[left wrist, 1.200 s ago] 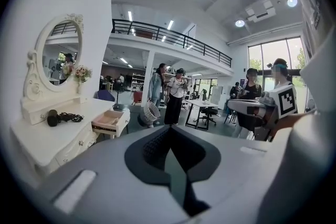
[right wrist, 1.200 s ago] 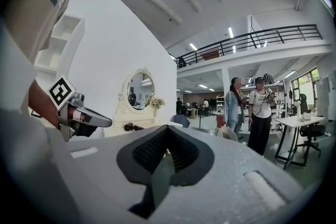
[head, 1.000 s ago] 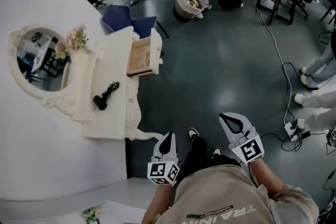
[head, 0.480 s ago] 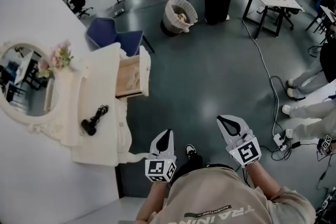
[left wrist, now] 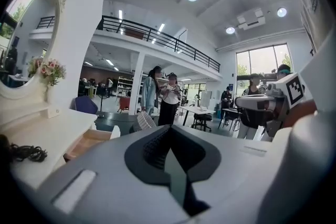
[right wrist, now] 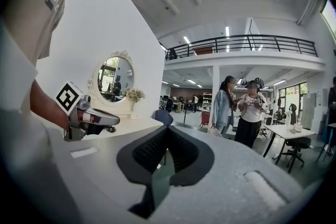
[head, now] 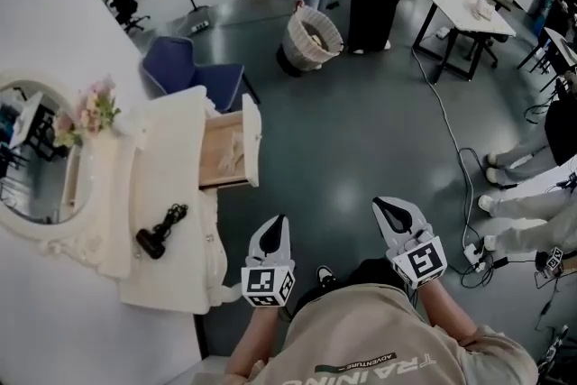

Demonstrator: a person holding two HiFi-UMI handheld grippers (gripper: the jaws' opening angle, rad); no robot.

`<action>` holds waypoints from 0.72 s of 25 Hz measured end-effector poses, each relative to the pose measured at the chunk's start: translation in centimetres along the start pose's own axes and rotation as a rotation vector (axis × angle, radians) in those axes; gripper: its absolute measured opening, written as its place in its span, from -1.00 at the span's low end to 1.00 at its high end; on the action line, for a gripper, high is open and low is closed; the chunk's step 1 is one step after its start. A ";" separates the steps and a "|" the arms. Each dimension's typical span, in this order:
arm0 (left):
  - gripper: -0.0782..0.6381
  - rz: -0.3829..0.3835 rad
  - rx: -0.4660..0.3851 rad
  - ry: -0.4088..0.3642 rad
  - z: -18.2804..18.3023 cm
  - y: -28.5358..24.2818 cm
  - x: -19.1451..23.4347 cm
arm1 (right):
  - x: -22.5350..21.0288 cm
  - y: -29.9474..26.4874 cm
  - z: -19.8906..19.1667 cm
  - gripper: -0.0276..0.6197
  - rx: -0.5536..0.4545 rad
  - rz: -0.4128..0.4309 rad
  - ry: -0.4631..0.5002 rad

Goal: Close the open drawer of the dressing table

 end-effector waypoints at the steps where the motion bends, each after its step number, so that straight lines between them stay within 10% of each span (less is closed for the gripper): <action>1: -0.73 0.000 -0.004 0.001 0.1 -0.1 0.3 | 0.1 -0.4 -0.2 -0.91 0.011 0.001 -0.002; 18: -0.73 0.099 0.037 0.048 1.2 -8.5 4.7 | -7.2 -10.9 -2.9 -0.91 0.021 0.045 -0.029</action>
Point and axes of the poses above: the fingertips, and each gripper's own axes: y backward along the fingers, x to its left, z out of its top, the point moved 6 cm from there along y, backward along the fingers, and after that the axes turned 1 degree about -z, right-handed, at the moved point
